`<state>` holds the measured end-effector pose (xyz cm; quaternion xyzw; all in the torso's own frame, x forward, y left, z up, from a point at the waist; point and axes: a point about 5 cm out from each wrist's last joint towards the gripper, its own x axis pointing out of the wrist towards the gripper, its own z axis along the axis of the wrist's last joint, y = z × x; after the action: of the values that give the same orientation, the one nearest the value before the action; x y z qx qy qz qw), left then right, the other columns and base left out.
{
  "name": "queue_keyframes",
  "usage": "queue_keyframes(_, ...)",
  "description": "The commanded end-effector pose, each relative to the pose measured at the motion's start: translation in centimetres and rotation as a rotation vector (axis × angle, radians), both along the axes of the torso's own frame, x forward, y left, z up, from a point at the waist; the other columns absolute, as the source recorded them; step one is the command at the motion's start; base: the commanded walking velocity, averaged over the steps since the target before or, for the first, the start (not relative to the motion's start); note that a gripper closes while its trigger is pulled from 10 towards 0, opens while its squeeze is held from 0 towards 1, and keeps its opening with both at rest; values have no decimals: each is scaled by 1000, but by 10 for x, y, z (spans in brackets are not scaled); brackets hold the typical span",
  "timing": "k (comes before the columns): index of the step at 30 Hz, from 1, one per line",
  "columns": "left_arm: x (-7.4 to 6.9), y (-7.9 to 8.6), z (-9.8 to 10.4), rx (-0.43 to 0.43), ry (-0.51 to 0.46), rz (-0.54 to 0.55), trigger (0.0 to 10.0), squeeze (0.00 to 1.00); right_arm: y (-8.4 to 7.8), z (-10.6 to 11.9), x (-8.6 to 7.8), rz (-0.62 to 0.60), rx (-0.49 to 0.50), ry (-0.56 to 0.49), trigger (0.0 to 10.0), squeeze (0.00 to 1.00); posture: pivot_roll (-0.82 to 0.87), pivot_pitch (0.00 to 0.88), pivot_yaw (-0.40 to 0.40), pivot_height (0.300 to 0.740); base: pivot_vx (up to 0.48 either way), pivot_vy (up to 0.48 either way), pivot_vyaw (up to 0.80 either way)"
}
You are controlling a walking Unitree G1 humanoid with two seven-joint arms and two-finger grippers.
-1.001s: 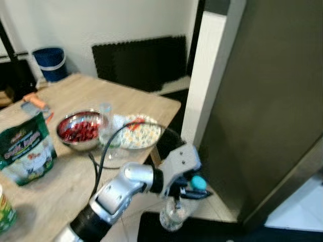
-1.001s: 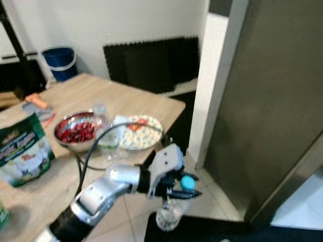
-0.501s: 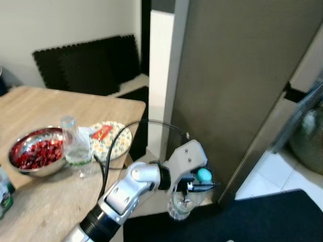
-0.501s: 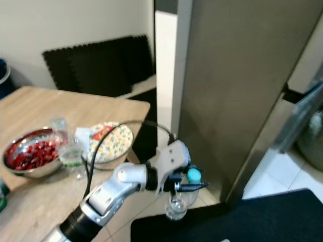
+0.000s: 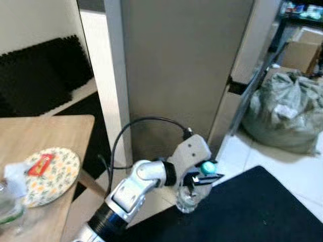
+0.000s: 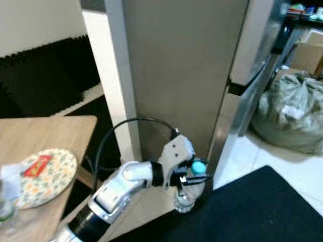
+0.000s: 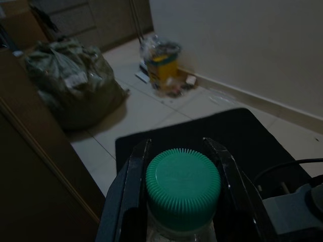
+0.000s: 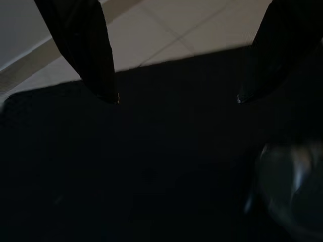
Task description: Restocking fridge
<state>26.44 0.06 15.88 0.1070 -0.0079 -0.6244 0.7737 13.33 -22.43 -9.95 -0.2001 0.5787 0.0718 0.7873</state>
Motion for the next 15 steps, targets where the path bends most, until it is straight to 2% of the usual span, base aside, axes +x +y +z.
queue_keyframes(1, 0, 0, -1, 17, -13, 1, 10000, 0, 1, -3, -10, 1, 3, 26, 10000, 0, -60, 0, -10, 740, 0, 0, -788)
queue_keyframes(3, 1, 0, -3, 22, -12, 6, 10000, 0, 1, -3, -9, -2, 11, 17, 10000, 0, -60, 0, -10, 740, 0, 0, -788)
queue_keyframes(11, 8, 6, -17, 47, -3, 79, 10000, 0, 3, -3, -7, -4, 24, 8, 10000, 0, -62, 0, -8, 740, 0, 0, 0)
queue_keyframes(12, 12, 12, -31, 65, 28, 130, 10000, 0, 3, -3, -7, -1, 24, 9, 10000, 0, -61, 0, -7, 740, 0, 0, 0)
queue_keyframes(15, 14, 15, -39, 75, 49, 155, 10000, 0, 3, -3, -7, 0, 24, 9, 10000, 0, -61, 0, -7, 740, 0, 0, 0)
